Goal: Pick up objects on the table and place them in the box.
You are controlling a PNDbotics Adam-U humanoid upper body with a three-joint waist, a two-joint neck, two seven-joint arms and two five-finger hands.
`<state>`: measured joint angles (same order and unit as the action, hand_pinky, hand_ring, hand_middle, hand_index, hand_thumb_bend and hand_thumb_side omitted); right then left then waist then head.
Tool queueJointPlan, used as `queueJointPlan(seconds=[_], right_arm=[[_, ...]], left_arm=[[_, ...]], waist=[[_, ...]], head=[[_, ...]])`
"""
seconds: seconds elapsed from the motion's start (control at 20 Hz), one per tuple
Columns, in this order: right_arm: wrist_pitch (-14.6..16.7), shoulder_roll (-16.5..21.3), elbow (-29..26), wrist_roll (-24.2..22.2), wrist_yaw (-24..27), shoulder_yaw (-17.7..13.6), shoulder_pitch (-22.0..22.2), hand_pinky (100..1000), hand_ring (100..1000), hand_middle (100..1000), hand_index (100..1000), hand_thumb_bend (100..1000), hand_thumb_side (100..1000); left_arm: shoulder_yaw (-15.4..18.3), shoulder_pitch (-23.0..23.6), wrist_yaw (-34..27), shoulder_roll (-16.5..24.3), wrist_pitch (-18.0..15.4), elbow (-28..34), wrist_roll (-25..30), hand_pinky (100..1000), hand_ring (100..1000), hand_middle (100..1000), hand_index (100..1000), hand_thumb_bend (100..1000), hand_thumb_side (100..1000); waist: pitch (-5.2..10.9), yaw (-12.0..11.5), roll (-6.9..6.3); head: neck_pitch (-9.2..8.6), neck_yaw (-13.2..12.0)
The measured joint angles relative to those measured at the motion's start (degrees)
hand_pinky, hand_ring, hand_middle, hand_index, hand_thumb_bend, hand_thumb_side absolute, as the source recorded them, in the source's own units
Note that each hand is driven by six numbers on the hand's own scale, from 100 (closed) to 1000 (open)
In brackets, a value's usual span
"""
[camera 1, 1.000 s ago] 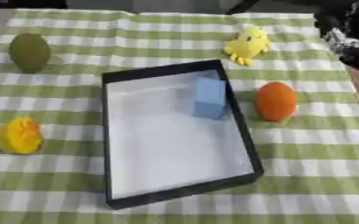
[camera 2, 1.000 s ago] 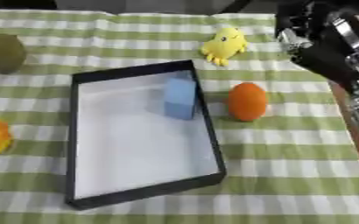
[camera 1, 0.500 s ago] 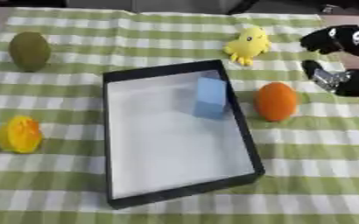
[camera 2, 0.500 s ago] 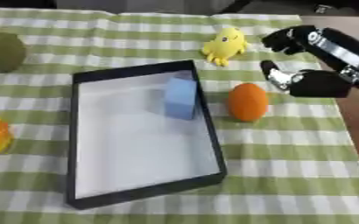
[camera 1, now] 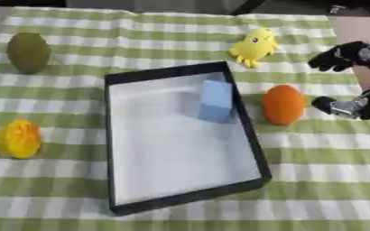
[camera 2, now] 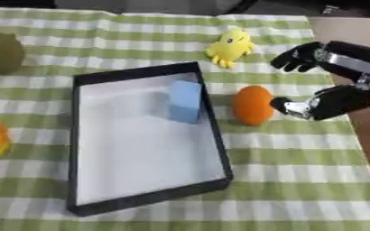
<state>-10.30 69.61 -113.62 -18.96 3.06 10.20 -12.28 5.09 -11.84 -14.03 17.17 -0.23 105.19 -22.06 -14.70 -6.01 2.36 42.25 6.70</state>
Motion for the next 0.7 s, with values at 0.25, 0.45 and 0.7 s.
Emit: queueJointPlan(seconds=[0.25,0.45,0.7], right_arm=[[-0.5,0.6,0.0,-2.6,-0.3,0.8,-0.9,868,868,827,879,387,371],[-1.5,0.6,0.0,-3.3,-1.0,1.8,-1.5,866,867,826,877,391,377],[-3.1,0.6,0.0,-3.5,-2.4,3.7,-3.1,864,865,825,878,396,381]], left_arm=[[0.0,0.1,0.0,0.0,0.0,-0.1,0.0,850,851,804,798,161,776],[0.0,0.1,0.0,0.0,0.0,-0.2,0.0,850,851,804,798,160,776],[0.0,0.1,0.0,0.0,0.1,-0.3,0.1,851,852,805,798,160,776]], waist=[[0.0,0.0,0.24],[0.0,-0.2,0.24],[0.0,-0.4,0.24]], head=[[0.01,0.0],[0.01,0.1],[0.01,0.2]])
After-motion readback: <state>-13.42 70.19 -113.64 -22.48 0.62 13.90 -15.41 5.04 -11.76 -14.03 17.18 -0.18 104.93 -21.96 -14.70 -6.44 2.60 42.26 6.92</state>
